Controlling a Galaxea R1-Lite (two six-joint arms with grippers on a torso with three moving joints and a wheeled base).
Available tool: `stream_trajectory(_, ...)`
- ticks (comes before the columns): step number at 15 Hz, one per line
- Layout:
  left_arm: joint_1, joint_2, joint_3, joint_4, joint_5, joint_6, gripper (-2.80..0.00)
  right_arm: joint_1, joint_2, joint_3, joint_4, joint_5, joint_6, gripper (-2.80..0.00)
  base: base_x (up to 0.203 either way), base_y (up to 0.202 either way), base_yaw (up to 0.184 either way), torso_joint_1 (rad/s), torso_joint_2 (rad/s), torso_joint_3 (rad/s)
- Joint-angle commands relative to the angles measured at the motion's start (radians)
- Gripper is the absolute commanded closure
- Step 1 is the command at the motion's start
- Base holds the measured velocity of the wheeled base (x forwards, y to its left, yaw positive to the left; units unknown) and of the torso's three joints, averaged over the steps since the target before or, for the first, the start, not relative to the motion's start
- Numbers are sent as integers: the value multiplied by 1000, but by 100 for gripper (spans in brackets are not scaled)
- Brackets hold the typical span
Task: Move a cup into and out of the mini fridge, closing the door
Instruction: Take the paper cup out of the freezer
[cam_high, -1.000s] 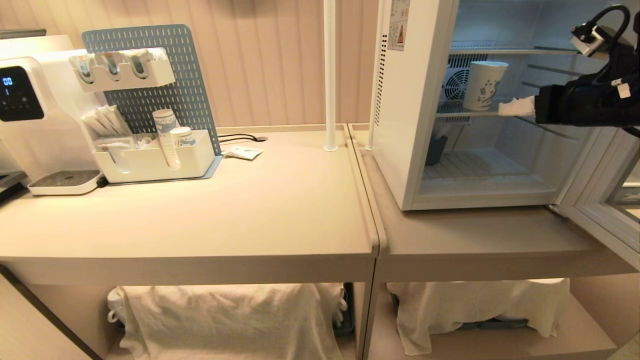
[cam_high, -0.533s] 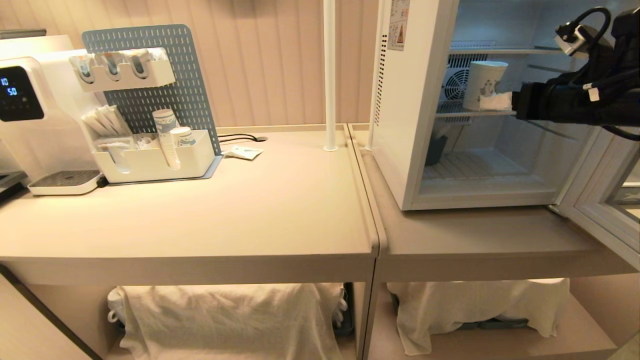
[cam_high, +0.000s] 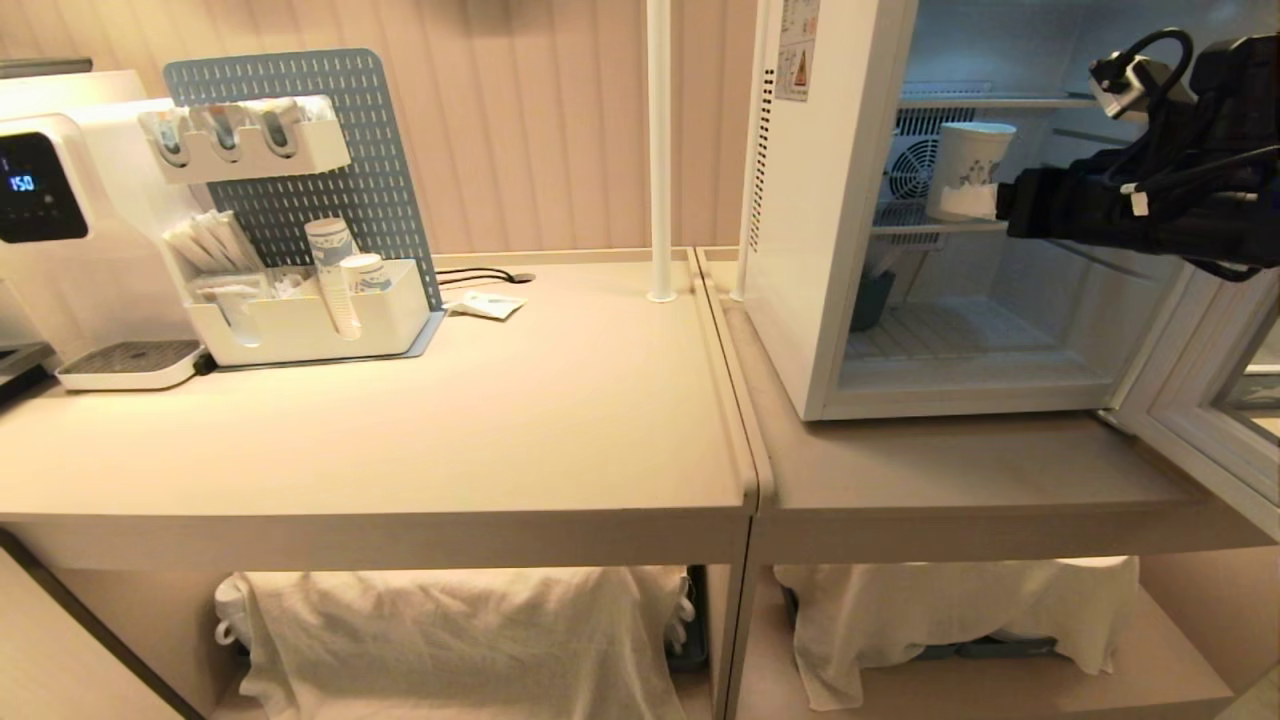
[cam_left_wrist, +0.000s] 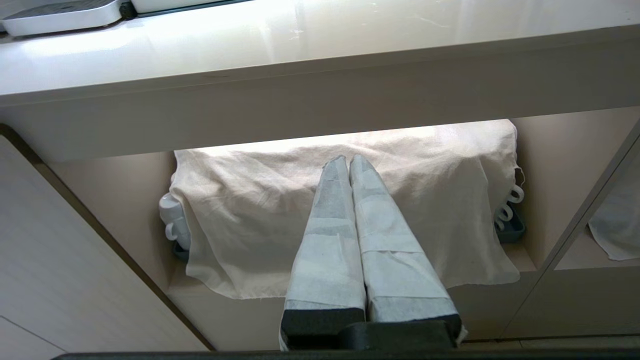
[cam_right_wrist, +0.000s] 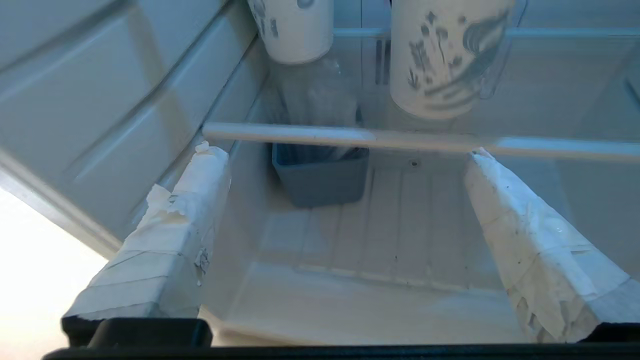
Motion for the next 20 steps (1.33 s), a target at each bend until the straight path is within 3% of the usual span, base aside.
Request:
stream_trajectory(1, 0, 1, 0, 0, 0, 0, 0, 0, 31, -18, -19, 1, 0, -280, 0, 0, 0, 0, 0, 0)
stream_trajectory(20, 0, 1, 0, 0, 0, 0, 0, -111, 149, -195, -104, -13, -40, -280, 0, 0, 0, 0, 0, 0)
